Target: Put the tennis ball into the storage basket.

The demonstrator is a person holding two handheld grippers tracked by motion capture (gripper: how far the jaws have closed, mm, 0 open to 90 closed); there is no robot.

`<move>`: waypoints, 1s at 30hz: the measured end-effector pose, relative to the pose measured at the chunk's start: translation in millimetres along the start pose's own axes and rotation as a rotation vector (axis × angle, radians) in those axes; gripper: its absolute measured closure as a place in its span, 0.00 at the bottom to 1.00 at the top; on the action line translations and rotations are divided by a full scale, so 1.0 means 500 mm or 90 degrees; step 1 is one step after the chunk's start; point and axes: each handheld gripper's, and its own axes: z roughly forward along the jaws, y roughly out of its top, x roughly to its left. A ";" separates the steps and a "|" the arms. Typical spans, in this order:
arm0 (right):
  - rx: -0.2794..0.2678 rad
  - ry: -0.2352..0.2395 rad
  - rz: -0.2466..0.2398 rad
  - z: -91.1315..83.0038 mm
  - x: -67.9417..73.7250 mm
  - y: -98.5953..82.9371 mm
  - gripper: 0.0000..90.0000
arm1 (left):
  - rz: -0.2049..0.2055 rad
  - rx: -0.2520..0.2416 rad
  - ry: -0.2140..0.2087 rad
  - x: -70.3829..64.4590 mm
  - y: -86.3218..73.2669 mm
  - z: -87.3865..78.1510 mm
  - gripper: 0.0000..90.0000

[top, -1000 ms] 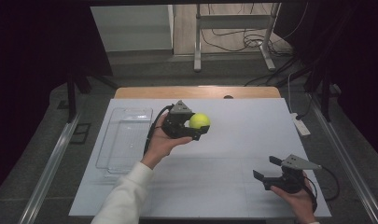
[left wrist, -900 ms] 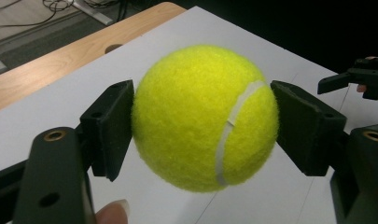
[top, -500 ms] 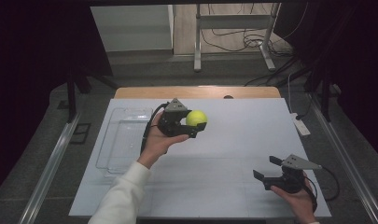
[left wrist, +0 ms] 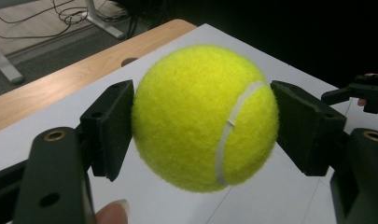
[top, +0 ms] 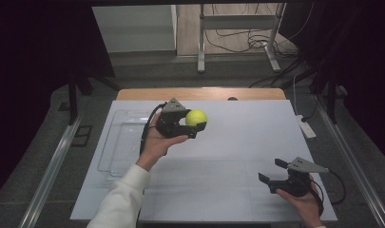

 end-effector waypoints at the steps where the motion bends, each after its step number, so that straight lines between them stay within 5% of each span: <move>1: 0.000 0.000 0.000 0.000 0.000 0.000 0.10 | 0.000 0.000 0.001 0.001 0.000 -0.002 0.29; 30: -0.008 0.005 0.005 0.001 0.002 0.003 0.10 | -0.023 -0.016 0.045 0.045 -0.013 -0.049 0.30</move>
